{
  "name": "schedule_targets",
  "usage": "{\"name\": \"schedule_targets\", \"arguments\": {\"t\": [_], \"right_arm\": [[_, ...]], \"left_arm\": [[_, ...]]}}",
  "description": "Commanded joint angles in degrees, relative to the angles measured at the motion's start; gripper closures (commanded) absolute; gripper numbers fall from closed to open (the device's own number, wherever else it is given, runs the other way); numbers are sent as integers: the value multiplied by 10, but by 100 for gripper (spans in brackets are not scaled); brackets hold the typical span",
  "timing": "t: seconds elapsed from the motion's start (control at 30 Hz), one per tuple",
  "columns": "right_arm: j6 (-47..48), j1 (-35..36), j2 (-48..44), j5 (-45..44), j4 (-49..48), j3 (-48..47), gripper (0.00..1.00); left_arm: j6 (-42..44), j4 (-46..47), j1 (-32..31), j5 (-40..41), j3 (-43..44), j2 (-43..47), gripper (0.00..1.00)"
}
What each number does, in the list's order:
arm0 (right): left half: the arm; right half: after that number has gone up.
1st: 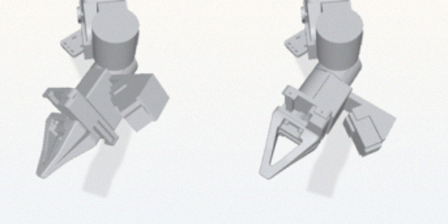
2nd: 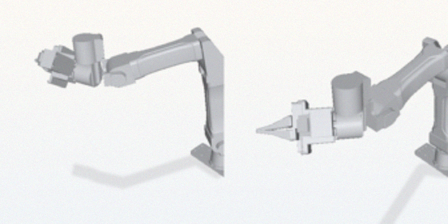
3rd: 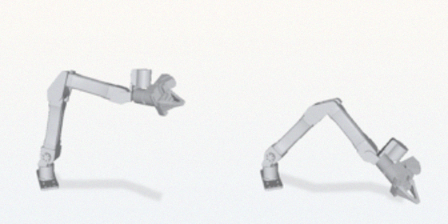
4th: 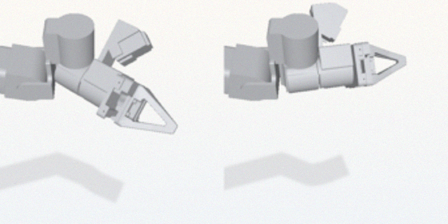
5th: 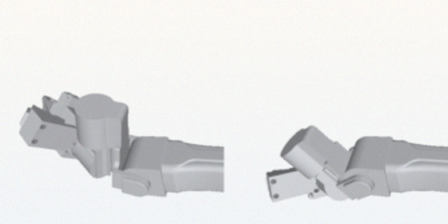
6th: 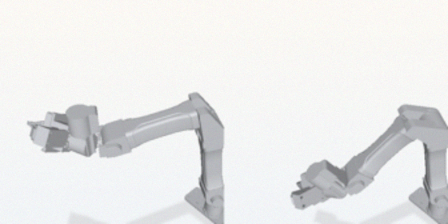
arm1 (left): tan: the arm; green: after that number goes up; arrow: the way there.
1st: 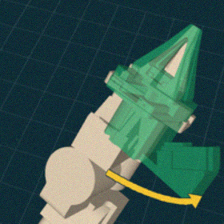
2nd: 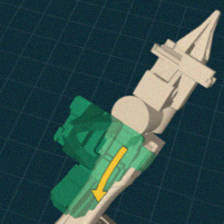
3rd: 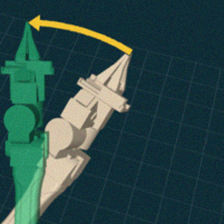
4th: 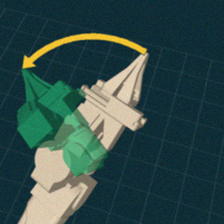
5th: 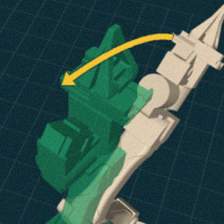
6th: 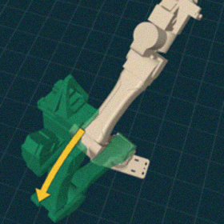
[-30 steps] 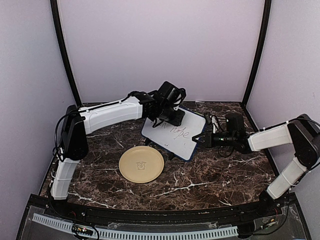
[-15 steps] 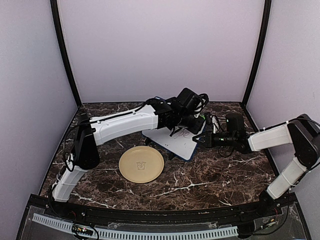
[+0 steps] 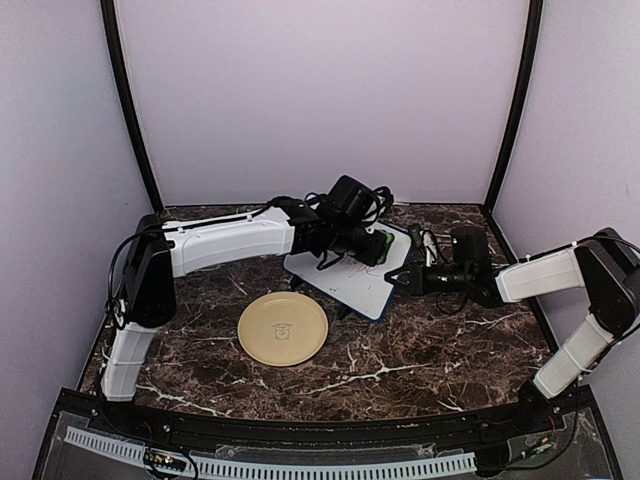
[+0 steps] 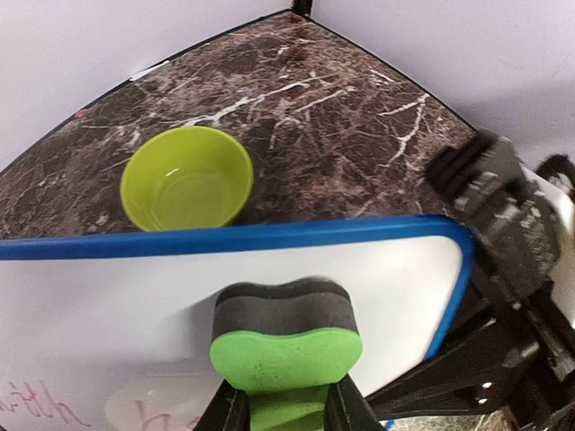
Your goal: Erase the whiteboard
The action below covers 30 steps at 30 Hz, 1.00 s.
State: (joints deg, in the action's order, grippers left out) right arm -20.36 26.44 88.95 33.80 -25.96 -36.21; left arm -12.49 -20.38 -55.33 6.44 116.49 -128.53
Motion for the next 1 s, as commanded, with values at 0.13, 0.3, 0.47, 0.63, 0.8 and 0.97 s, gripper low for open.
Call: {"name": "schedule_targets", "arguments": {"t": [0.13, 0.3, 0.47, 0.63, 0.8, 0.97], "right_arm": [[80, 27, 0, 8, 39, 3, 100], [81, 27, 2, 9, 40, 3, 100], [82, 27, 2, 7, 40, 2, 100], [83, 27, 3, 5, 41, 4, 100], [84, 27, 6, 6, 41, 1, 100], [82, 27, 9, 3, 40, -1, 100]], "left_arm": [[14, -29, 106, 51, -31, -13, 100], [24, -31, 148, 55, -68, -3, 100], [27, -13, 188, 52, -117, 15, 100], [30, -3, 220, 34, -144, 27, 100], [69, -1, 223, -9, -127, 28, 100], [92, -9, 194, 4, -124, 43, 100]]}}
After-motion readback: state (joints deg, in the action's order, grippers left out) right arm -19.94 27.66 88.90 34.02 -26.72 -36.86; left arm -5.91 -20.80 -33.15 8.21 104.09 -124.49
